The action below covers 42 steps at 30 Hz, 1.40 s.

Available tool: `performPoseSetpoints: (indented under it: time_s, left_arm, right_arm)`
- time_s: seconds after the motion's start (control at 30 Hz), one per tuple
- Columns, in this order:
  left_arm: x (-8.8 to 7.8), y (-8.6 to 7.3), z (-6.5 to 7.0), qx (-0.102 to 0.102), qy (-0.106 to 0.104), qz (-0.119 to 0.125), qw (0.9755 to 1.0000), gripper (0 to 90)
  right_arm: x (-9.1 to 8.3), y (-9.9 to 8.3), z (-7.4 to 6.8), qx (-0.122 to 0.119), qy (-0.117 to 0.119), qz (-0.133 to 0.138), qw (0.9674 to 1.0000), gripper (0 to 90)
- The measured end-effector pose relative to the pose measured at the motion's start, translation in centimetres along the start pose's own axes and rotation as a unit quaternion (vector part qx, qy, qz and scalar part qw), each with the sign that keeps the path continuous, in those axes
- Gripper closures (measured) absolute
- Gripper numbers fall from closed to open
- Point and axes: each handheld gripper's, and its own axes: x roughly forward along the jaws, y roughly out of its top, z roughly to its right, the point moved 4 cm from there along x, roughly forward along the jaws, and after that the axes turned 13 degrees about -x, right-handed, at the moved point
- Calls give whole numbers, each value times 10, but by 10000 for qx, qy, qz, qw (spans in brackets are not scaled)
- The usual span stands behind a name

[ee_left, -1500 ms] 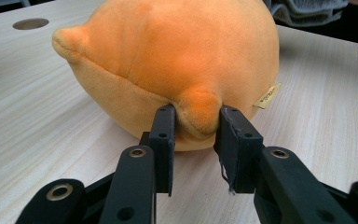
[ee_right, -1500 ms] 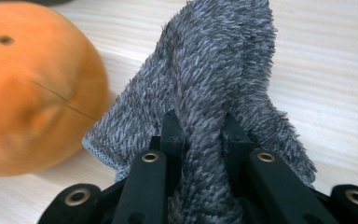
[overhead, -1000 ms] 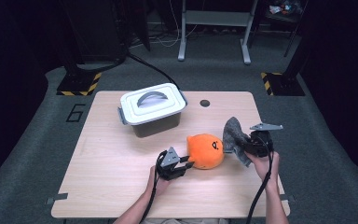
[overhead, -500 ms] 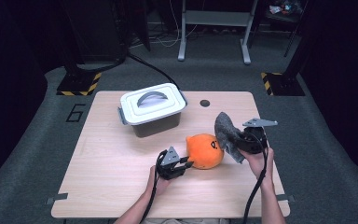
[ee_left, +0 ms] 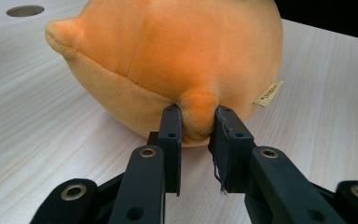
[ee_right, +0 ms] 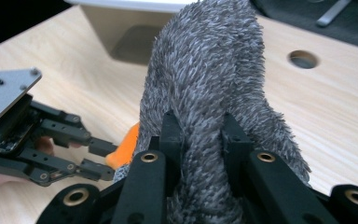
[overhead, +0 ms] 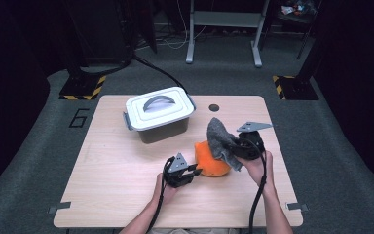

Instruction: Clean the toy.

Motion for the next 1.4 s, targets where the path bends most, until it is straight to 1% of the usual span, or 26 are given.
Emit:
performPoseSetpoints:
  time_s: [0.03, 0.07, 0.1, 0.13, 0.2, 0.23, 0.3, 0.37, 0.4, 0.47, 0.53, 0.57, 0.6, 0.7, 0.77, 0.83, 0.87, 0.97, 1.03, 1.13, 1.17, 1.2, 1.3, 1.33, 1.37, 1.4]
  left_arm:
    - [0, 0, 0, 10, -4, -26, 10000, 746]
    - [0, 0, 0, 15, -2, -30, 10000, 751]
    - [0, 0, 0, 0, -20, -42, 10000, 751]
    - [0, 0, 0, -1, -19, -43, 10000, 754]
    - [0, 0, 0, -41, -33, -53, 10000, 758]
    - [1, 0, 0, -49, -15, -25, 10000, 759]
    - [1, -1, 0, -48, -18, -32, 10000, 766]
    - [0, 0, 0, -11, -12, -58, 10000, 771]
    - [0, -1, 0, -6, -12, -51, 10000, 774]
    - [1, -1, 0, 48, 23, -27, 10000, 779]
    - [0, -1, 0, 90, 11, -61, 9999, 789]
    - [1, -1, 0, 70, 37, -30, 10000, 789]
    - [1, -1, 0, 83, 39, -32, 10000, 790]
    - [1, -1, 0, 61, 41, -16, 10000, 790]
    - [1, -1, 0, 84, 42, -4, 10000, 790]
    - [1, -1, 1, 60, 12, -9, 10000, 789]
    - [1, -1, 1, 69, 35, 17, 10000, 789]
    - [1, -1, 1, 62, -3, 3, 10000, 788]
    - [1, -1, 1, 59, -9, 9, 10000, 788]
    - [1, -1, 1, 55, -6, 16, 10000, 787]
    - [1, -1, 1, 58, -2, 17, 10000, 786]
    - [1, -1, 1, 63, 3, 20, 10000, 786]
    - [1, 0, 1, 101, -6, 33, 9999, 784]
    - [1, 0, 1, 80, -23, 34, 10000, 784]
    - [1, -1, 1, 68, -24, 27, 10000, 785]
    - [1, 0, 1, 63, -31, 28, 10000, 785]
  right_arm:
    - [5, 1, -3, -33, 59, -49, 10000, 751]
    - [16, 1, -9, -83, 162, -132, 9997, 751]
    - [16, 1, -9, -83, 162, -132, 9997, 751]
    - [20, 1, -12, -99, 224, -176, 9995, 751]
    - [29, 1, -15, -202, 235, -282, 9991, 751]
    - [32, 0, -16, -192, 258, -324, 9990, 751]
    - [37, -2, -16, -256, 200, -422, 9986, 751]
    - [39, -4, -14, -261, 153, -447, 9985, 752]
    - [39, -5, -14, -207, 134, -474, 9986, 753]
    - [37, -7, -11, -205, 66, -470, 9987, 754]
    - [34, -11, -5, -70, -17, -482, 9988, 757]
    - [34, -11, -5, -70, -17, -482, 9988, 757]
    - [32, -13, -1, -55, -34, -462, 9989, 757]
    - [28, -21, 8, 54, -195, -488, 9986, 757]
    - [26, -27, 15, 158, -328, -528, 9979, 757]
    - [23, -34, 22, 304, -340, -531, 9975, 757]
    - [23, -37, 25, 297, -382, -531, 9974, 757]
    - [21, -46, 31, 516, -428, -560, 9962, 758]
    - [20, -51, 35, 596, -447, -582, 9955, 758]
    - [19, -57, 42, 643, -588, -597, 9944, 758]
    - [19, -60, 45, 654, -661, -663, 9935, 757]
    - [21, -63, 47, 743, -719, -718, 9920, 757]
    - [22, -72, 54, 880, -744, -818, 9900, 757]
    - [22, -73, 55, 875, -776, -827, 9897, 757]
    - [20, -73, 56, 920, -743, -802, 9897, 758]
    - [17, -72, 57, 863, -759, -771, 9904, 757]
